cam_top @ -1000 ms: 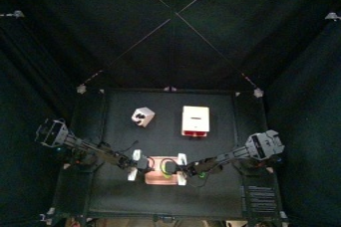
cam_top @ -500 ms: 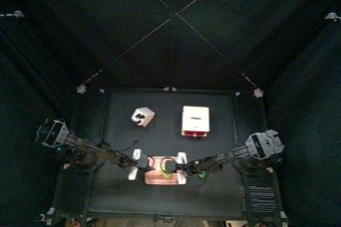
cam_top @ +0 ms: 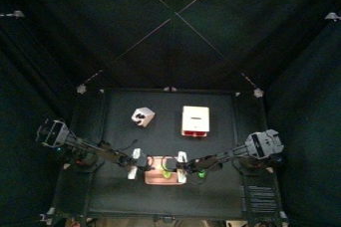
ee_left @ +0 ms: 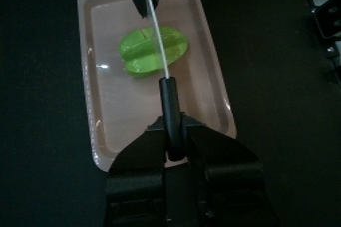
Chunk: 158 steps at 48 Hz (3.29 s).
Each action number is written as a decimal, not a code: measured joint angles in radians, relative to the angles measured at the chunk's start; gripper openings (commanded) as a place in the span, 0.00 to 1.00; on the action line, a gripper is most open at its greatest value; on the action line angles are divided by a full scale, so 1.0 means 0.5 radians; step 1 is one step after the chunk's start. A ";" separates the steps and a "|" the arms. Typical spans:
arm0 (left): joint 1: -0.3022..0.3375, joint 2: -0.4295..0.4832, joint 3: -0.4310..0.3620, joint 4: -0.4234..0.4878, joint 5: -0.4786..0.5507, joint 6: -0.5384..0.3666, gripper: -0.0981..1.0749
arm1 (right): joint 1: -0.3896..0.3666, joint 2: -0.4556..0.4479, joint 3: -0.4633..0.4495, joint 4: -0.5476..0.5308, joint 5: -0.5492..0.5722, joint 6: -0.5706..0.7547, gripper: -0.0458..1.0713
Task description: Cut starfruit
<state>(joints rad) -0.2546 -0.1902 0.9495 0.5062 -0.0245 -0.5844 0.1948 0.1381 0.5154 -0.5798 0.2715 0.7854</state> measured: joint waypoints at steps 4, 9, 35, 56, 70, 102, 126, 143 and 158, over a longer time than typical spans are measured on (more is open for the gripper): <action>0.009 0.003 0.009 0.000 -0.012 0.000 0.40 | -0.006 0.018 -0.003 -0.003 0.000 0.000 0.29; 0.015 0.031 0.009 0.000 -0.021 0.000 0.40 | -0.012 0.037 -0.009 0.000 -0.003 0.000 0.29; 0.028 0.141 -0.028 0.003 -0.031 0.009 0.40 | -0.012 0.071 -0.012 0.006 -0.015 0.003 0.29; 0.037 0.184 -0.028 0.003 -0.031 0.012 0.40 | -0.015 0.092 -0.012 0.034 -0.018 0.000 0.29; 0.046 0.193 -0.028 0.003 -0.031 0.012 0.40 | -0.012 0.110 -0.018 0.034 -0.021 0.003 0.29; 0.049 0.252 -0.028 0.003 -0.028 0.018 0.40 | -0.015 0.147 -0.028 0.034 -0.043 0.000 0.29; 0.071 0.279 -0.031 0.025 -0.031 0.015 0.40 | -0.015 0.160 -0.012 0.080 -0.061 0.003 0.29; 0.074 0.282 -0.031 0.025 -0.031 0.015 0.40 | -0.021 0.169 0.003 0.107 -0.086 0.000 0.29; 0.077 0.282 -0.028 0.028 -0.031 0.015 0.40 | -0.021 0.175 0.003 0.135 -0.095 -0.003 0.29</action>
<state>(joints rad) -0.2163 -0.0491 0.9357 0.5200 -0.0399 -0.5768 0.1841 0.2255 0.5170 -0.5123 0.2240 0.7839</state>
